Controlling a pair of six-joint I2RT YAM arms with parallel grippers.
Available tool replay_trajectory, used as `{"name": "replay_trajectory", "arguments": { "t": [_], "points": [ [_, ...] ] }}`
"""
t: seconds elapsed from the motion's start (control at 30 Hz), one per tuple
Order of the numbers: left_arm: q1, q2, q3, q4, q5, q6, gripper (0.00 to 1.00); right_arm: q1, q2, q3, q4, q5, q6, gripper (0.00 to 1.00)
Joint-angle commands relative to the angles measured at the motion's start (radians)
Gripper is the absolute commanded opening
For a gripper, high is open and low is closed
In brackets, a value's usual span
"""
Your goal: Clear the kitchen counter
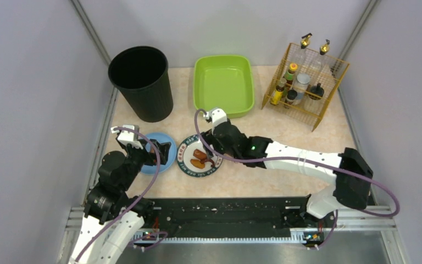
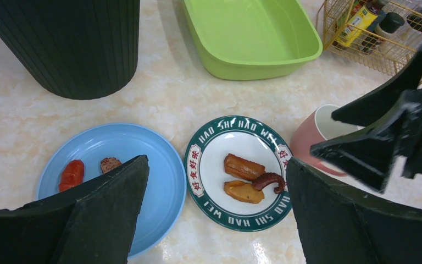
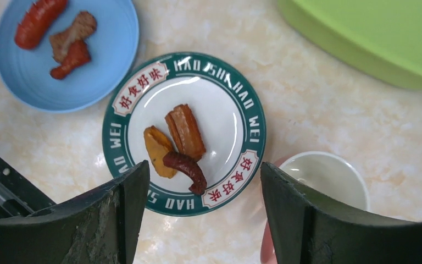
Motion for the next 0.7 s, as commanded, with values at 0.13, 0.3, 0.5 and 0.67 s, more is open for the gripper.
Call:
{"name": "replay_trajectory", "arguments": {
  "t": [0.13, 0.3, 0.5, 0.67],
  "points": [
    [-0.003, -0.002, -0.001, 0.026, -0.006, 0.013, 0.99, 0.012, -0.101, 0.048, -0.054, 0.098, -0.044, 0.69],
    [-0.003, 0.000, -0.001, 0.026, -0.006, 0.013, 0.99, 0.012, -0.084, 0.024, -0.057, 0.132, -0.039, 0.64],
    [-0.002, 0.000, -0.002, 0.027, -0.007, 0.012, 0.99, -0.021, -0.052, 0.006, -0.058, 0.108, -0.013, 0.56],
    [-0.004, -0.001, -0.003, 0.027, -0.007, 0.012, 0.99, -0.050, -0.022, -0.020, -0.046, 0.057, 0.007, 0.55]
  ]
}}
